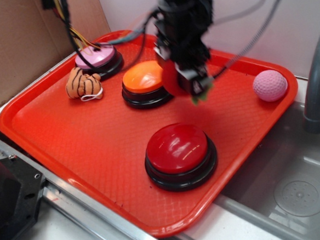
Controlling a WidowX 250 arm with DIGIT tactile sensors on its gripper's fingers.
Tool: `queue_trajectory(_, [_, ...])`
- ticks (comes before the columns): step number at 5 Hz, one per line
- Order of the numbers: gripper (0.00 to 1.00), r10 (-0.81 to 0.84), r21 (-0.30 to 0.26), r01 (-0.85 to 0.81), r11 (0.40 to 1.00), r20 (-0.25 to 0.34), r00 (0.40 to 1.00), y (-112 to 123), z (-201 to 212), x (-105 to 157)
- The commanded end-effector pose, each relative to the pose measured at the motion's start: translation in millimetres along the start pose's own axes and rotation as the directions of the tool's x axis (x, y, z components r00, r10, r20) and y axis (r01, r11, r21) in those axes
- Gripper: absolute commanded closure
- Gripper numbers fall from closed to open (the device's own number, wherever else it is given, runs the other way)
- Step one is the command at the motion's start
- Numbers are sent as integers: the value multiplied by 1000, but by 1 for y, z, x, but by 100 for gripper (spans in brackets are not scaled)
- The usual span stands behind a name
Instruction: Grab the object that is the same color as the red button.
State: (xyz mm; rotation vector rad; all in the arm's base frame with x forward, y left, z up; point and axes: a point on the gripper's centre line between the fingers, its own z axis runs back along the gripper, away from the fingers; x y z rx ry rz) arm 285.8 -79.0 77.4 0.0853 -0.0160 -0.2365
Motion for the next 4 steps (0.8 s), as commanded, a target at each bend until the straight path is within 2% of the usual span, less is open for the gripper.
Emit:
queue_trajectory(1, [100, 180, -53, -175, 983, 113, 977, 39, 81, -40])
queue_trajectory(2, [100, 246, -88, -237, 968, 117, 962, 45, 94, -68])
queue_trajectory(3, [100, 313, -71, -307, 949, 123, 942, 38, 106, -94])
queue_trajectory(4, [100, 314, -89, -305, 948, 120, 942, 38, 110, -105])
